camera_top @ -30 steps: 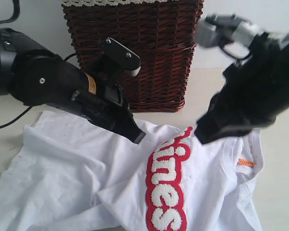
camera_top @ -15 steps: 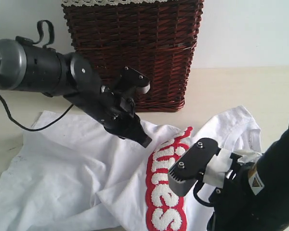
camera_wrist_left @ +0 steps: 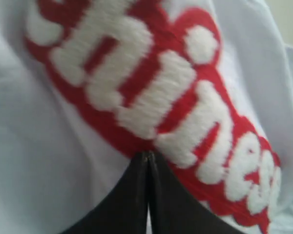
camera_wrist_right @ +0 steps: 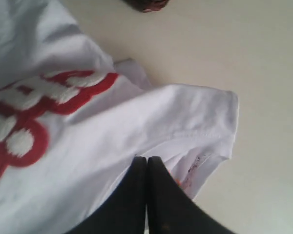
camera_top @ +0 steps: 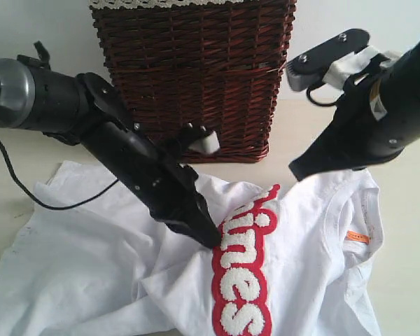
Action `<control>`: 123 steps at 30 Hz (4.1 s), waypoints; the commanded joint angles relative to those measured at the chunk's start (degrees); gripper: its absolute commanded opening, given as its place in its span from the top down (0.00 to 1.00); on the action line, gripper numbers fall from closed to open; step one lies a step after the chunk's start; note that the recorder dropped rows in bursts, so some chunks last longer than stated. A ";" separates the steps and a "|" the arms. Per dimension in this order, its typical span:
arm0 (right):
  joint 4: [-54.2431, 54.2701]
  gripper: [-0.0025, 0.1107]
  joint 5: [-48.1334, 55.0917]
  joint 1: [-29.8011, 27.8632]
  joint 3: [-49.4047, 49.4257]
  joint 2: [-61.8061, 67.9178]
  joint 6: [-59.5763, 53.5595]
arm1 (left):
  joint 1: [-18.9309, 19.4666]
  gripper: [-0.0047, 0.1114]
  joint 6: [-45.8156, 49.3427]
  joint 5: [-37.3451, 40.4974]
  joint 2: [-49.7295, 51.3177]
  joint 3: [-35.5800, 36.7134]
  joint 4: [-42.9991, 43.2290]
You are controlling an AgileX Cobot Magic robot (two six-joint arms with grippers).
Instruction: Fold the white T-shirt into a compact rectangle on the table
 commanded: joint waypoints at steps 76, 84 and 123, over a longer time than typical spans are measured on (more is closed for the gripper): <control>58.33 0.98 -0.55 -6.94 9.38 0.38 -47.20 | -0.43 0.96 0.45 -15.44 -3.89 7.42 -3.05; 57.17 0.98 -2.60 5.58 23.27 -7.32 -43.10 | 1.60 0.96 -9.94 -15.11 4.53 -3.11 7.03; 36.74 0.98 -12.06 21.32 27.71 13.45 -24.46 | 22.53 0.96 -33.17 -9.93 13.31 -7.24 32.93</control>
